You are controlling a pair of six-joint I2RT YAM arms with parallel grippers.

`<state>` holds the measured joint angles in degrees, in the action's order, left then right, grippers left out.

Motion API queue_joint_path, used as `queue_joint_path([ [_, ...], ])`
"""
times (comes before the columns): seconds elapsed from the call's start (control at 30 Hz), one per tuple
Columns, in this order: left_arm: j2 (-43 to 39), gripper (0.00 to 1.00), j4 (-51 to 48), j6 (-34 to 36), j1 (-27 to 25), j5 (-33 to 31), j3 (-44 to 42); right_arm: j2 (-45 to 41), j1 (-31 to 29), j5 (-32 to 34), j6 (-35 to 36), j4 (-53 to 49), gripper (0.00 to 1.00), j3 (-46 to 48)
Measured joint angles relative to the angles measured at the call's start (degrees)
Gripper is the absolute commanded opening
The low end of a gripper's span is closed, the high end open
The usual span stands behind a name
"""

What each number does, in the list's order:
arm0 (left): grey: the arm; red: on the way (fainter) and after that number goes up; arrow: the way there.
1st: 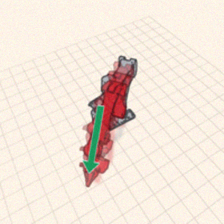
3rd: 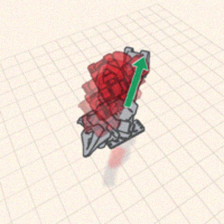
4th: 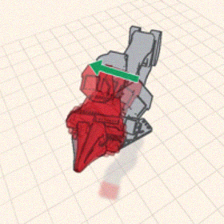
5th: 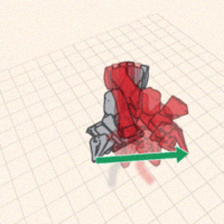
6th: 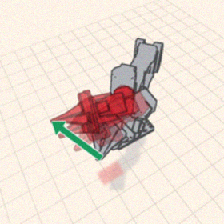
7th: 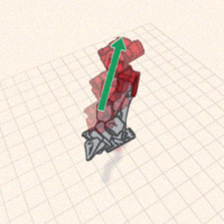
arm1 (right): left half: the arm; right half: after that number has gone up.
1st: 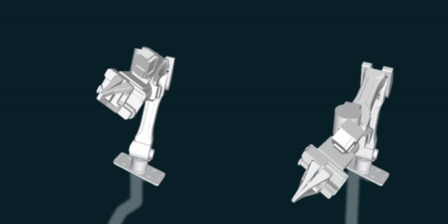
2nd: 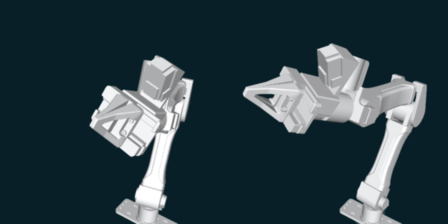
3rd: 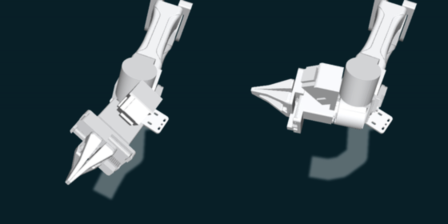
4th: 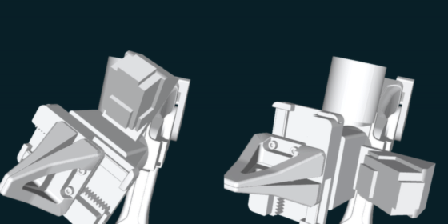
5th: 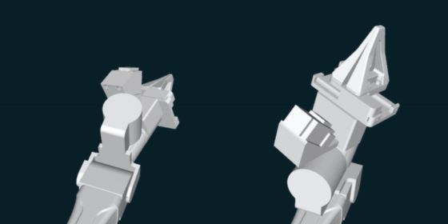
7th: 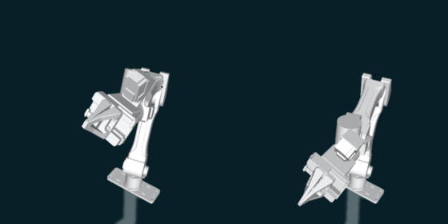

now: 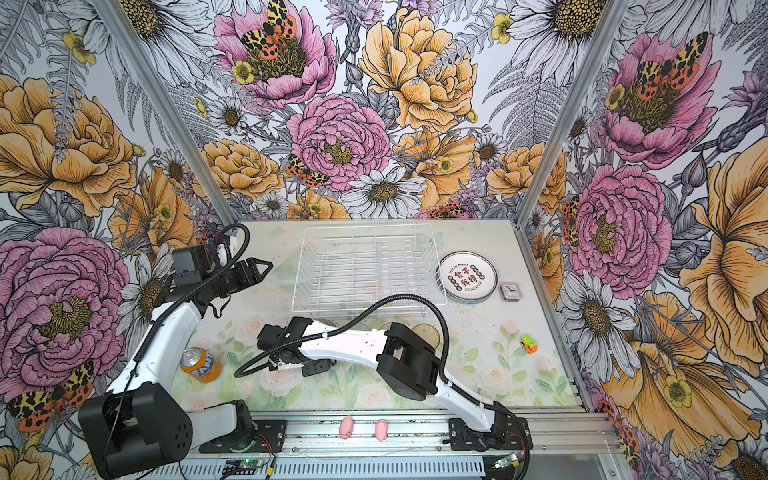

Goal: Unload the mixed dishes from the dish rack
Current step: 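Lower the striped bowl onto the table beside the clear glass with right gripper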

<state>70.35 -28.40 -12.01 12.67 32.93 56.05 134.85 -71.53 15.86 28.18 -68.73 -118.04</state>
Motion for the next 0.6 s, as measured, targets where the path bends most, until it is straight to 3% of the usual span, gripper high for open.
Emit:
queue_joint_path([
  [0.23,0.0,0.71,0.0,0.0,0.0,0.15,0.0,0.0,-0.02,0.85,-0.15,0.02,0.22,0.0],
  [0.6,-0.02,0.71,0.0,0.0,0.0,0.42,0.0,0.0,-0.07,1.53,-0.26,0.26,0.28,0.0],
])
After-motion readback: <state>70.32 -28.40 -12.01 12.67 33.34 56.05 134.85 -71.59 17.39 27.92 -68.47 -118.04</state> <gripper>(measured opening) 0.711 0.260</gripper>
